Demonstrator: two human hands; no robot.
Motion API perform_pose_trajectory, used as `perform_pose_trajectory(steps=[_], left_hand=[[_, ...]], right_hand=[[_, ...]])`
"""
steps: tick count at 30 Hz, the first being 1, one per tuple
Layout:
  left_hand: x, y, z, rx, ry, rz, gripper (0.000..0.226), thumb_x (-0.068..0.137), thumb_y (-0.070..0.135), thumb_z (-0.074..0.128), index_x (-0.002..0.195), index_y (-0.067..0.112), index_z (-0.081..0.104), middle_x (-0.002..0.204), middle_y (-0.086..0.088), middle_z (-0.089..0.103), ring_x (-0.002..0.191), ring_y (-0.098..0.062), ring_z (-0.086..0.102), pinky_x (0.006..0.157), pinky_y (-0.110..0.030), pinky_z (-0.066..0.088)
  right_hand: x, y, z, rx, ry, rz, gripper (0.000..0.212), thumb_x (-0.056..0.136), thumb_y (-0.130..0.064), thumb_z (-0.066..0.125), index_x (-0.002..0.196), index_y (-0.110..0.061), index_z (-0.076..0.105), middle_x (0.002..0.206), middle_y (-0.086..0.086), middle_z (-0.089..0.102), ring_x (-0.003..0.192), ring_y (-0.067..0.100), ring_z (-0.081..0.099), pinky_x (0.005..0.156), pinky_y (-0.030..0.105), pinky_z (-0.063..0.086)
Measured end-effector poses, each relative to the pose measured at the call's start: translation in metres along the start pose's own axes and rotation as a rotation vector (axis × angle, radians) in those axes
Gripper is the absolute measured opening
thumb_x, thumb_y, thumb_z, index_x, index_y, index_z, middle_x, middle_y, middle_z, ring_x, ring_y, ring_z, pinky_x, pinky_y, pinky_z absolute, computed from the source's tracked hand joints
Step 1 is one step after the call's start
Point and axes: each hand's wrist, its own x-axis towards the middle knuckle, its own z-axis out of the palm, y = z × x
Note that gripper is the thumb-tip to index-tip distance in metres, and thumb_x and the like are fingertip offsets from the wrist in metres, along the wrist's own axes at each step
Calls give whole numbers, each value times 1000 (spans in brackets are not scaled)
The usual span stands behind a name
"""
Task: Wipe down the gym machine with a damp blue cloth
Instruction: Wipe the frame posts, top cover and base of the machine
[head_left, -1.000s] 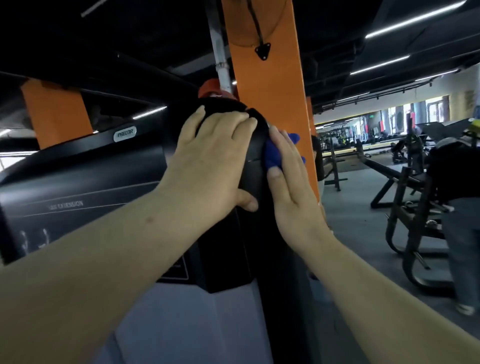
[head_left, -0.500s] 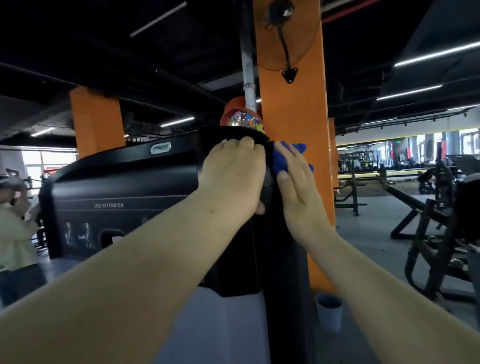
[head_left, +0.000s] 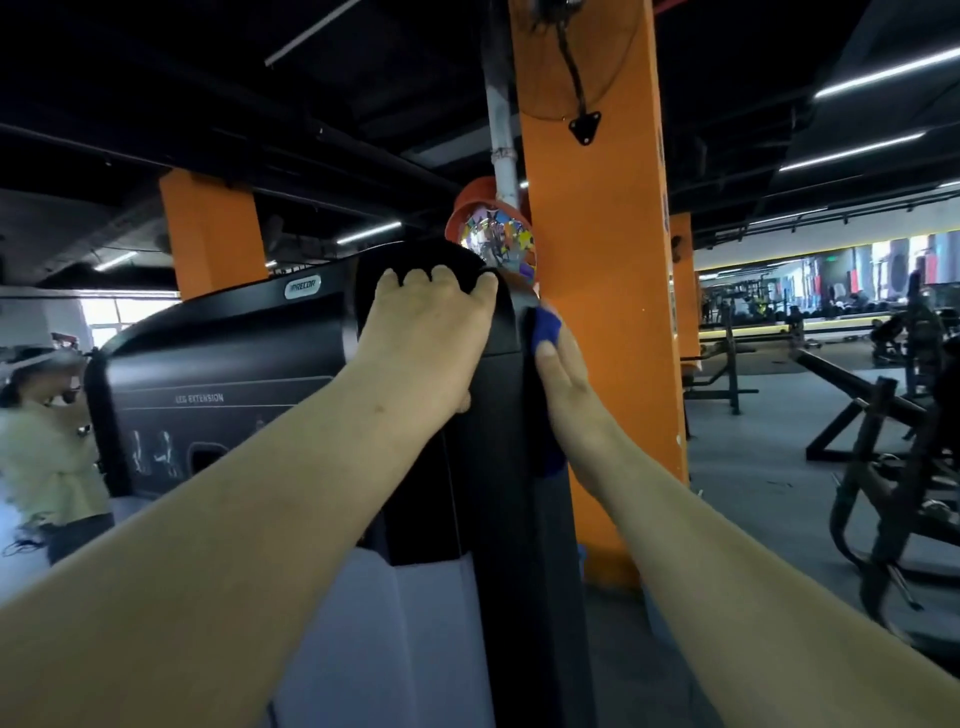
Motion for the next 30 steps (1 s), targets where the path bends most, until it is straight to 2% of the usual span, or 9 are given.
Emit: perform_pose_trajectory(steps=[4, 9, 12, 15, 18, 21, 25, 27, 30], left_hand=[[0, -2, -3, -47, -3, 8, 117, 68, 40, 85, 155, 20, 9, 150, -16, 35, 138, -32, 36, 118, -49, 24], [-15, -15, 15, -296, 73, -45, 114, 68, 45, 83, 155, 25, 12, 164, 4, 12, 150, -12, 11, 123, -40, 10], [-17, -19, 25, -381, 125, -60, 111, 67, 46, 83, 154, 28, 17, 163, 10, 11, 149, -7, 5, 123, -37, 0], [-14, -20, 29, -422, 202, -104, 110, 62, 53, 83, 149, 20, 23, 156, 2, 18, 147, -16, 13, 122, -33, 7], [-15, -39, 33, -537, 220, -32, 102, 64, 52, 84, 145, 20, 31, 145, 7, 30, 136, -11, 30, 111, -25, 27], [-18, -78, 40, -690, 175, 93, 89, 67, 44, 85, 142, 31, 41, 145, 17, 36, 130, -2, 38, 103, -17, 31], [-13, -109, 54, -913, 139, 48, 96, 58, 52, 87, 139, 33, 38, 135, 22, 31, 116, 3, 35, 91, -19, 31], [-3, -121, 57, -942, 77, 65, 104, 59, 50, 87, 145, 30, 32, 143, 17, 30, 123, -1, 37, 93, -20, 32], [9, -144, 60, -930, 26, 77, 117, 60, 49, 88, 152, 26, 20, 155, 7, 26, 138, -13, 35, 104, -26, 33]], right_hand=[[32, 1, 2, 67, 146, 225, 56, 99, -50, 29, 153, -37, 24, 153, -13, 31, 140, 9, 27, 118, 36, 19], [-11, 2, 33, -57, 321, 10, 48, 104, -36, 28, 151, -29, 32, 155, -8, 32, 144, 10, 23, 120, 38, 18], [32, -30, 26, -218, 215, -155, 50, 101, -39, 26, 147, -27, 41, 151, -7, 39, 139, 6, 30, 114, 26, 22], [84, -69, 24, -579, -48, -97, 44, 106, -36, 23, 139, -27, 51, 147, -3, 45, 133, 12, 38, 98, 24, 27], [92, -78, 29, -804, -143, -95, 45, 106, -35, 24, 149, -34, 36, 158, -5, 30, 144, 17, 28, 113, 35, 26], [61, -76, 35, -830, -114, -208, 51, 104, -31, 32, 154, -36, 22, 157, -7, 31, 144, 15, 27, 115, 43, 29], [85, -98, 49, -940, -215, -43, 46, 106, -33, 29, 151, -42, 28, 164, -7, 13, 149, 18, 15, 119, 37, 15], [99, -111, 63, -961, -247, 87, 44, 106, -36, 27, 149, -45, 32, 165, -7, 2, 151, 20, 7, 119, 34, 9], [94, -113, 83, -1029, -282, 63, 45, 107, -31, 25, 150, -41, 31, 164, -7, 11, 150, 14, 9, 118, 30, 9]])
